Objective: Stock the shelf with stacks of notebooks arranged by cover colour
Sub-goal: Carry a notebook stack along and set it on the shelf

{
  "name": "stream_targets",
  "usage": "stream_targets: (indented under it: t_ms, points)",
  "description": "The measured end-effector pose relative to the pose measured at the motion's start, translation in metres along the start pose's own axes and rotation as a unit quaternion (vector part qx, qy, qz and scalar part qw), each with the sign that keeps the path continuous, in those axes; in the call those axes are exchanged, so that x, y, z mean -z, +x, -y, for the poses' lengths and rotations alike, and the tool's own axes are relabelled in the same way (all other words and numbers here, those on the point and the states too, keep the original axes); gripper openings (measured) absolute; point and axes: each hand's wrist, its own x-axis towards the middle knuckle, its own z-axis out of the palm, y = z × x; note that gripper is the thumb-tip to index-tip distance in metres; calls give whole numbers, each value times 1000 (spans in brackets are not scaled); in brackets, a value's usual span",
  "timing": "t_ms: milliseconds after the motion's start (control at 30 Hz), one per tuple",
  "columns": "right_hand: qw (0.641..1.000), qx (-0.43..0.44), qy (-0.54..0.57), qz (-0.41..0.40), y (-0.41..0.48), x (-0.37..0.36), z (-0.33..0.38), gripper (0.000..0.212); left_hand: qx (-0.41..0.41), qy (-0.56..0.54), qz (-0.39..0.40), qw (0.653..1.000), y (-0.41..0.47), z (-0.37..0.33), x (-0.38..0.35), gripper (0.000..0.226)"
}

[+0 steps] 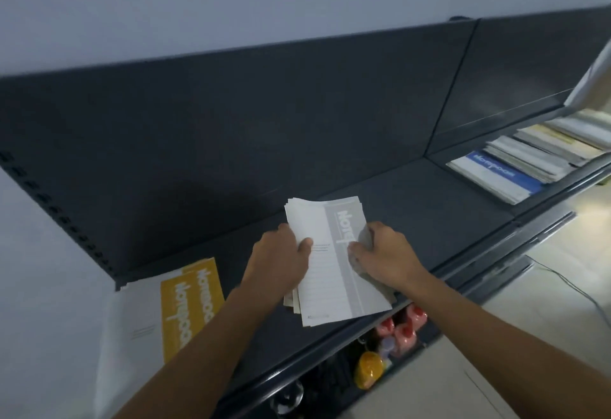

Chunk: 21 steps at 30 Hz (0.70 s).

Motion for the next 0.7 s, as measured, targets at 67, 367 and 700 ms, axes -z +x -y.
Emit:
stream_targets:
  t_ms: [67,367,700]
  points:
    - [1000,1,-17,-10,11,21,-22,22,4,-2,6,1000,8,-31,-14,40]
    - [998,-11,-41,-43,59,125,-147,30,-18,29,-4,999,38,-190,-92,39]
    - [996,-55,-25,-67,82,224,-256,26,-54,36,29,997,66,-321,-162,42]
